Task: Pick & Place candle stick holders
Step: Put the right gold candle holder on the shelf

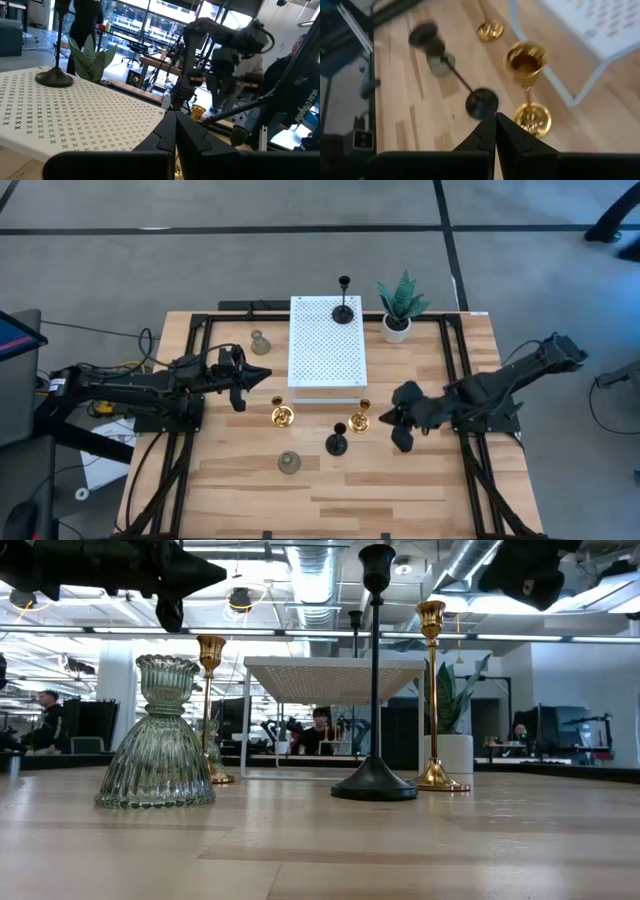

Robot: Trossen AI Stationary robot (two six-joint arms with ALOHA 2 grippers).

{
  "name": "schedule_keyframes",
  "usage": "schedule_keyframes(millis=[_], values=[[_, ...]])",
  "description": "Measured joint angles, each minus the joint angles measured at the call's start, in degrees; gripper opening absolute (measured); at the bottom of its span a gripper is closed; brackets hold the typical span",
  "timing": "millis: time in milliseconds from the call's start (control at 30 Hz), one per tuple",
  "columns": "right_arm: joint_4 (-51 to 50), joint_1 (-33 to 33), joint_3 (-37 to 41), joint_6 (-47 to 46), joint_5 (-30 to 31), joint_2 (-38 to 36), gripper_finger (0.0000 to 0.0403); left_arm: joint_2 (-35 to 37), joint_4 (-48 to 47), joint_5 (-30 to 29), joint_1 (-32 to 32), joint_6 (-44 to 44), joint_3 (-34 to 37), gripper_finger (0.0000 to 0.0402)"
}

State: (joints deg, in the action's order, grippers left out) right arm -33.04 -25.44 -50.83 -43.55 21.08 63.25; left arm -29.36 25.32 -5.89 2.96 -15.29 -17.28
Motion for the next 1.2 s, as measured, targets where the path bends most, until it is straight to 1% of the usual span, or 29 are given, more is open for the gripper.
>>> schedule_keyframes(millis=[133, 200, 333, 567, 667, 767, 900, 1000, 1200], values=[[-0.3, -2.5, 0.0, 0.0, 1.3, 4.0, 0.0, 0.0, 0.0, 0.0, 0.0, 0.0, 0.0, 0.0006], [-2.3, -3.5, 0.0, -0.5, 2.2, 5.8, 0.0, 0.0, 0.0, 0.0, 0.0, 0.0, 0.0, 0.0005], [-6.3, -5.4, 0.0, -4.2, 4.0, 8.5, 0.0, 0.0, 0.0, 0.0, 0.0, 0.0, 0.0, 0.0006], [-6.1, -9.6, 0.0, -7.6, 12.3, 11.0, 0.0, 0.0, 0.0, 0.0, 0.0, -0.2, 0.0, 0.0005], [-5.9, -9.8, 0.0, -7.6, 11.8, 12.0, 0.0, 0.0, 0.0, 0.0, 0.0, -0.2, 0.0, 0.0006], [-4.8, -9.6, 0.0, -7.7, 10.1, 13.3, 0.0, 0.0, 0.0, 0.0, 0.0, -0.2, 0.0, 0.0006], [-3.6, -9.2, 0.0, -7.7, 10.1, 15.2, 0.0, 0.0, 0.0, 0.0, 0.0, -0.2, 0.0, 0.0005], [-3.4, -8.3, 0.0, -7.6, 9.9, 17.0, 0.0, 0.0, 0.0, 0.0, 0.0, -0.1, 0.0, 0.0006], [-1.1, -6.3, 0.0, -7.5, 7.1, 20.5, 0.0007, 0.0, 0.0, 0.0, 0.0, 0.0, 0.0, 0.0005]])
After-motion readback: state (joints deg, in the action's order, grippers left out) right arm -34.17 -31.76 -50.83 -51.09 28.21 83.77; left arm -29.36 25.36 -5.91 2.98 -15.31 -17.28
